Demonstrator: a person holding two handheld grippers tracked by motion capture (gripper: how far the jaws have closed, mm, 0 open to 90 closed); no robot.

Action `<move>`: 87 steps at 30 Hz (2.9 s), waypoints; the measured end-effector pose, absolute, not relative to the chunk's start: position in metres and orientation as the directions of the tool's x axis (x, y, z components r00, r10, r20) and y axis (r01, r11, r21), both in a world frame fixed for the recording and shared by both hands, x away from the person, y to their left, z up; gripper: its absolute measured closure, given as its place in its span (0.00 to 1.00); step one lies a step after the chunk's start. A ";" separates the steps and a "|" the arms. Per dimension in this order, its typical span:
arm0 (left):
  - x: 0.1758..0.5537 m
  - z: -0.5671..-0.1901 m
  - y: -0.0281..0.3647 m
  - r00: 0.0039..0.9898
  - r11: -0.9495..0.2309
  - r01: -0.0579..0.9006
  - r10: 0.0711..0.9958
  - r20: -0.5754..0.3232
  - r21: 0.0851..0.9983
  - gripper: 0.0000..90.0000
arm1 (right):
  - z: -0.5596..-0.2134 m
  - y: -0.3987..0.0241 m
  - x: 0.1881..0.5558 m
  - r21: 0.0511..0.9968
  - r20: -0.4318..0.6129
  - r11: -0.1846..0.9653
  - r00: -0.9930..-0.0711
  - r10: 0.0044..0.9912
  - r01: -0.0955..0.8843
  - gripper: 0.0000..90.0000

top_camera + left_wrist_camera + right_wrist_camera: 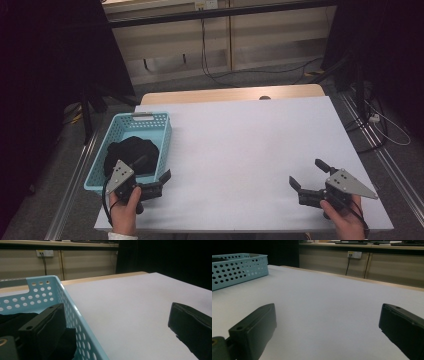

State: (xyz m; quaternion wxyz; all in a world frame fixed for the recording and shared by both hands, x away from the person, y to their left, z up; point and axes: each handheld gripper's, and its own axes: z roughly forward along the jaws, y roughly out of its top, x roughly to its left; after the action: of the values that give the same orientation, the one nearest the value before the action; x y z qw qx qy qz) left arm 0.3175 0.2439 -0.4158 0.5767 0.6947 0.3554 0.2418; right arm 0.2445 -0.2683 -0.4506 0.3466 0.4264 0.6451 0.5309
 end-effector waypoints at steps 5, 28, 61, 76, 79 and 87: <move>0.317 -0.414 0.242 0.636 -0.082 0.212 0.768 -0.074 0.974 0.02 | -0.450 -0.268 0.244 0.982 0.004 0.071 -0.397 0.918 0.176 0.00; 0.331 -0.383 0.244 0.640 -0.060 0.189 0.764 -0.077 0.980 0.02 | -0.451 -0.269 0.244 0.981 0.012 0.068 -0.405 0.914 0.184 0.00; 0.397 -0.368 0.291 0.535 -0.133 0.268 0.844 -0.032 0.954 0.02 | -0.452 -0.268 0.244 0.981 0.013 0.069 -0.409 0.912 0.183 0.00; 0.424 -0.390 0.306 0.451 -0.109 0.360 0.890 -0.070 0.926 0.03 | -0.452 -0.268 0.244 0.980 0.018 0.066 -0.416 0.909 0.186 0.00; 0.432 -0.392 0.304 0.453 -0.108 0.372 0.888 -0.079 0.922 0.03 | -0.453 -0.267 0.245 0.979 0.018 0.067 -0.410 0.912 0.191 0.00; 0.453 -0.397 0.305 0.517 -0.276 0.457 0.856 0.000 0.845 0.03 | -0.452 -0.267 0.243 0.979 0.014 0.072 -0.414 0.910 0.190 0.00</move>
State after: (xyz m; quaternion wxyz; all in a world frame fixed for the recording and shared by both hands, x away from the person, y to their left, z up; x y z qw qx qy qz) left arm 0.4531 0.3052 -0.3974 0.4201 0.7628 0.4305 0.2373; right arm 0.2432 -0.2672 -0.4520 0.3373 0.4231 0.6497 0.5340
